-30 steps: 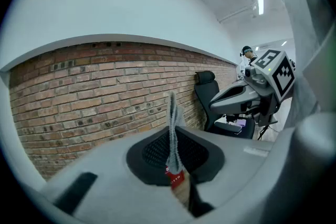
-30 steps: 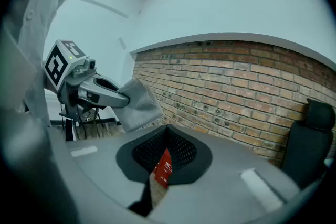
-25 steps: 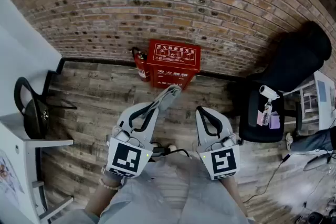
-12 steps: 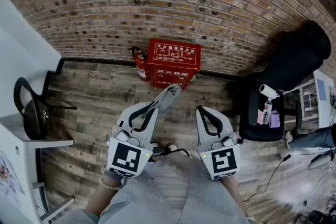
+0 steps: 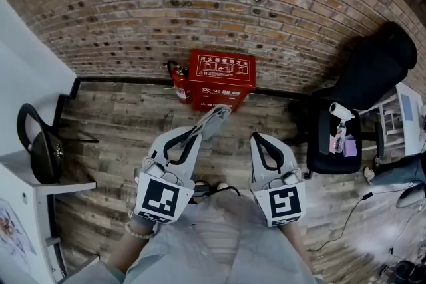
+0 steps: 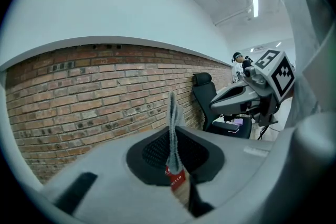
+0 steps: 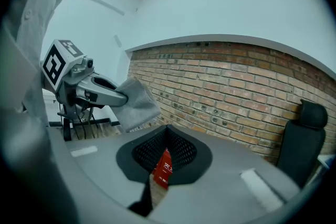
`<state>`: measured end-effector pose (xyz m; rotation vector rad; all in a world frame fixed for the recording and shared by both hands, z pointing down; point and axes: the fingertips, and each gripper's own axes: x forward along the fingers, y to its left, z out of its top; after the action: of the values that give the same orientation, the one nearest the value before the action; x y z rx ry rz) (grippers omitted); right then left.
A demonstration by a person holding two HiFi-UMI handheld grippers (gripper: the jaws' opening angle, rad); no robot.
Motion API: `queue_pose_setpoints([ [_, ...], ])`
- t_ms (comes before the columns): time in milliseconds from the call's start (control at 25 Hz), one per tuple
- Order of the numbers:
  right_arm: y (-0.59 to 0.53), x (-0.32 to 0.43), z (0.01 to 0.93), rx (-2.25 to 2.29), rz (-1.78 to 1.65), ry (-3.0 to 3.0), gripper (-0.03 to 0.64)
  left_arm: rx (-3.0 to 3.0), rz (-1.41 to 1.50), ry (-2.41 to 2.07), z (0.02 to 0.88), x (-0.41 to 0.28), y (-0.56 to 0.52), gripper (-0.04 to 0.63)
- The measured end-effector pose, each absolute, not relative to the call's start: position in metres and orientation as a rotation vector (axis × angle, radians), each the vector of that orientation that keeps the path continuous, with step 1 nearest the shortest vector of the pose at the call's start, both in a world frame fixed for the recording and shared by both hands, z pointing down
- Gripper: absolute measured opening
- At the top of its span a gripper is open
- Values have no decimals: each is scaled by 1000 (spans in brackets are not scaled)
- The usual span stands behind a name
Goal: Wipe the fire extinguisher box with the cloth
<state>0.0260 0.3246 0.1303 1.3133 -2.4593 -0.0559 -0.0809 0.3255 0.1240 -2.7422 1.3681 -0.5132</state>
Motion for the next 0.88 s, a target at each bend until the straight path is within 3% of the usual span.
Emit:
queue_pose_setpoints([
  [480,340,2,139,1315,-30,-2460,11,-2747,-488,1359,125,-102,328,11],
  [880,284,19,145,1280,-48,-2481,11,-2711,-504,1414,130,-92,281,11],
])
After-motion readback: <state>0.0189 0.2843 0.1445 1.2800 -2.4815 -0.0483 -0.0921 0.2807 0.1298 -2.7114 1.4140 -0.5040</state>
